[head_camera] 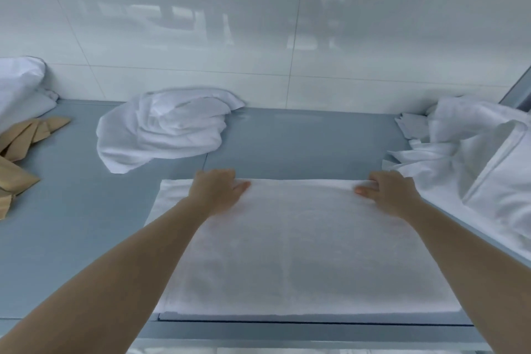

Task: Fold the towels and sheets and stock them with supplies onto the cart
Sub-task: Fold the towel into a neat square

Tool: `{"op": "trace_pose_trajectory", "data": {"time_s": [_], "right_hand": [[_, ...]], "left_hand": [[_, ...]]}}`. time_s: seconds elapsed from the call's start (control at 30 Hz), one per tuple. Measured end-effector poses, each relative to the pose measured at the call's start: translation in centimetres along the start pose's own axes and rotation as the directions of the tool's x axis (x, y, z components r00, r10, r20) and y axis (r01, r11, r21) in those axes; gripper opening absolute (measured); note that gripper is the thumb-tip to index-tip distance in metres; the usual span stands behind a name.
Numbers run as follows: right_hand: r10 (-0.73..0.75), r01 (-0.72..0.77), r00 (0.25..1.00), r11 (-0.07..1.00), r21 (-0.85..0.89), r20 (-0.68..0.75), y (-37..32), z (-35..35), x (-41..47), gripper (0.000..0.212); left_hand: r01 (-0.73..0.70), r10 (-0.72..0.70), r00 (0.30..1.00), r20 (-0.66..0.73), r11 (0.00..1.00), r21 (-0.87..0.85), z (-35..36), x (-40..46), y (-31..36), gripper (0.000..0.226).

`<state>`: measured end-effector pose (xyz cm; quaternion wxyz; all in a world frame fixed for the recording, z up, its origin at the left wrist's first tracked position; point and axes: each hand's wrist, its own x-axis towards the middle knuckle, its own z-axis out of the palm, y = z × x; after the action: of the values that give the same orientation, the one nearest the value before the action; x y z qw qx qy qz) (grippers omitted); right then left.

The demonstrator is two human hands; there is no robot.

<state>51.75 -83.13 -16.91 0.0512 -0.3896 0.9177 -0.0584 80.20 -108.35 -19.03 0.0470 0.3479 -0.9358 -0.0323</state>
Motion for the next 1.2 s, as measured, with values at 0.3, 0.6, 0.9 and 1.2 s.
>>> {"op": "trace_pose_trajectory", "data": {"time_s": [0.3,0.6,0.9,1.2], "right_hand": [[0.123,-0.088,0.992,0.856,0.510,-0.035,1.6,0.5,0.2,0.012],[0.171,-0.138,0.949,0.981,0.138,-0.267,-0.1,1.7,0.2,0.016],[-0.358,0.352,0.909,0.934,-0.067,-0.211,-9.4,4.3,0.4,0.027],[-0.571,0.575,0.818,0.809,0.119,-0.070,-20.9,5.3,0.8,0.038]], "left_hand": [[-0.226,0.224,0.974,-0.033,0.948,-0.226,1.7,3.9,14.5,0.025],[-0.171,0.154,0.976,-0.155,0.980,-0.105,3.4,4.3,15.5,0.025],[-0.180,0.168,0.967,-0.194,0.983,-0.046,2.7,2.8,11.0,0.020],[0.041,-0.048,0.975,-0.219,0.999,-0.036,1.2,-1.6,-3.1,0.030]]}}
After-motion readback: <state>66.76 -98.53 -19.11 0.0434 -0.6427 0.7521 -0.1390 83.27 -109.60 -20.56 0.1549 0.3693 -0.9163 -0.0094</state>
